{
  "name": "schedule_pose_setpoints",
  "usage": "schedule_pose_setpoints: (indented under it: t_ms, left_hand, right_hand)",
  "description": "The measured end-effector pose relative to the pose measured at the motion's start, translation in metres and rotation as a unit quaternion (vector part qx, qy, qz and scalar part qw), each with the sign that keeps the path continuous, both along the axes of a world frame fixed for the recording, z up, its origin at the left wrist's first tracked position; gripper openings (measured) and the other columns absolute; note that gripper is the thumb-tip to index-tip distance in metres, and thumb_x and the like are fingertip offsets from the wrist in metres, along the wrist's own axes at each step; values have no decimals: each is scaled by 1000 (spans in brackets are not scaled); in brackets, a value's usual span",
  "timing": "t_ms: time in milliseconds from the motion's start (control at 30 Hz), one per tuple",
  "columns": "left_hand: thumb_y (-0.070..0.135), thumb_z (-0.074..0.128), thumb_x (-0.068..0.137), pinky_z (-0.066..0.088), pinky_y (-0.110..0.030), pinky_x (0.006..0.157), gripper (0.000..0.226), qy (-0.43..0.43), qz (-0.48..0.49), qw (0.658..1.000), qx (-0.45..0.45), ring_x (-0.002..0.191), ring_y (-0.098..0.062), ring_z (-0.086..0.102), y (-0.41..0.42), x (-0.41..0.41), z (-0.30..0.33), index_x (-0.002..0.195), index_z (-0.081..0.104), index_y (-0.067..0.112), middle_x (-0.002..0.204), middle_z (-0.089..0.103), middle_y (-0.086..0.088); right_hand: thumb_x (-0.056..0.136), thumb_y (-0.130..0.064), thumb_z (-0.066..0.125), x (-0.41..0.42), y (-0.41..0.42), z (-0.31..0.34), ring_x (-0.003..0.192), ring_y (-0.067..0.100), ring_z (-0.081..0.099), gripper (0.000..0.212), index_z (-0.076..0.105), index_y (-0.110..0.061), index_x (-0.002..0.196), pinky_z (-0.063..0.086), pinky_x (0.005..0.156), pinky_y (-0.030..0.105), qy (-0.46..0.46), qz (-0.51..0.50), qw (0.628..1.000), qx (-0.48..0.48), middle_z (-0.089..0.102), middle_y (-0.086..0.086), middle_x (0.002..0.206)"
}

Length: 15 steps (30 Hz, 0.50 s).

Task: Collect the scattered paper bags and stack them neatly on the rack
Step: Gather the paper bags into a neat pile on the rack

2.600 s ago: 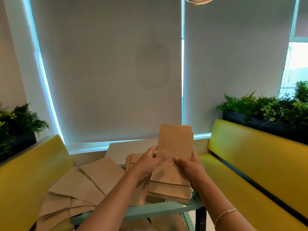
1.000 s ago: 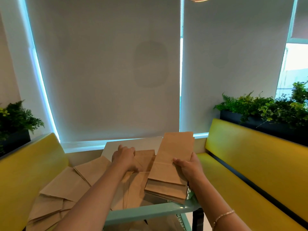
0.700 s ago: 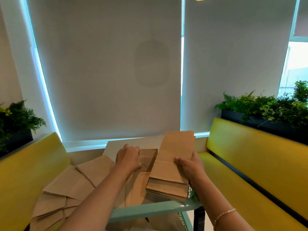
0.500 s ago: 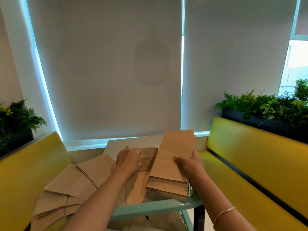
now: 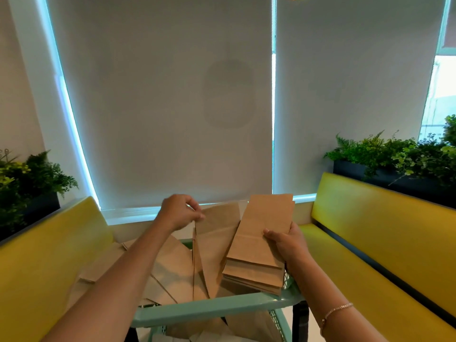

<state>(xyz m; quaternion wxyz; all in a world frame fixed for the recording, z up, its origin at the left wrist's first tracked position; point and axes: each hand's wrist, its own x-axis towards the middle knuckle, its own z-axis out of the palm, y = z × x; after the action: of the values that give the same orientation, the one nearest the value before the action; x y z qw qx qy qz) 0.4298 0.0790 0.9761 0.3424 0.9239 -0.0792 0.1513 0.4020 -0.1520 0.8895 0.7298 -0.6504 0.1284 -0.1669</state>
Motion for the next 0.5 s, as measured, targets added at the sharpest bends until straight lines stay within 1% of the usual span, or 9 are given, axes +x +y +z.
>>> schedule_pose_setpoints:
  t_ms: [100, 200, 267, 300, 333, 367, 400, 433, 500]
  left_hand:
    - [12, 78, 74, 44, -21, 56, 15, -18, -4, 995, -100, 59, -10, 59, 16, -10, 30, 82, 66, 16, 69, 66, -1]
    - [9, 74, 77, 42, -18, 50, 16, -82, -6, 967, -239, 45, 1, 56, 23, -17, 57, 76, 62, 18, 64, 64, 2]
    - [6, 72, 79, 43, -14, 47, 22, -115, -40, 944, -308, 43, 3, 57, 20, -25, 65, 71, 57, 20, 55, 64, 8]
    - [2, 71, 79, 45, -13, 47, 24, -121, -68, 939, -316, 46, 2, 58, 17, -30, 65, 71, 55, 19, 52, 65, 10]
    - [-2, 69, 78, 47, -14, 50, 25, -121, -97, 939, -306, 49, 1, 60, 13, -34, 61, 71, 56, 18, 53, 65, 11]
    - [-5, 68, 78, 49, -14, 54, 26, -116, -125, 946, -277, 54, 0, 62, 9, -38, 54, 71, 57, 17, 56, 67, 10]
    - [-6, 67, 79, 51, -14, 59, 26, -106, -148, 956, -228, 61, -3, 64, 5, -40, 45, 71, 60, 18, 62, 68, 8]
    - [-3, 68, 79, 52, -14, 64, 24, -93, -162, 969, -160, 68, -5, 65, 1, -42, 35, 71, 62, 19, 69, 69, 7]
    - [6, 72, 78, 50, -11, 69, 23, -74, -176, 981, -23, 75, -4, 63, -6, -43, 13, 70, 63, 25, 77, 67, 8]
  right_hand:
    - [76, -6, 74, -1, 0, 2, 102, 33, 61, 51, 51, -7, 121, 48, 95, 51, 5, 3, 1000, 7, 63, 14, 112]
    - [80, -8, 70, -1, -1, 1, 102, 32, 60, 43, 51, -9, 118, 48, 94, 52, 11, 2, 1000, 7, 63, 13, 112]
    - [81, -11, 69, 0, -1, 0, 102, 32, 60, 39, 53, -12, 117, 48, 94, 52, 9, -6, 1000, -6, 64, 12, 113]
    - [83, -13, 68, 0, -1, 1, 101, 32, 61, 37, 54, -12, 117, 48, 93, 50, 9, -12, 1000, -11, 64, 12, 113]
    - [85, -15, 65, -1, -1, 2, 100, 32, 61, 34, 55, -12, 117, 49, 92, 48, 7, -16, 1000, -10, 64, 11, 112]
    - [88, -16, 62, -1, -2, 3, 97, 30, 61, 30, 55, -12, 117, 51, 87, 44, 5, -17, 1000, 0, 65, 11, 110]
    - [92, -17, 57, -4, -2, 5, 93, 29, 61, 26, 56, -11, 117, 51, 81, 39, 0, -16, 1000, 15, 64, 10, 106]
    - [94, -18, 53, -5, -3, 7, 88, 28, 61, 23, 56, -10, 116, 50, 74, 35, -3, -17, 999, 32, 64, 10, 101]
    - [98, -23, 45, -8, -4, 11, 80, 25, 59, 22, 56, -12, 114, 47, 67, 32, -9, -22, 998, 59, 63, 8, 91]
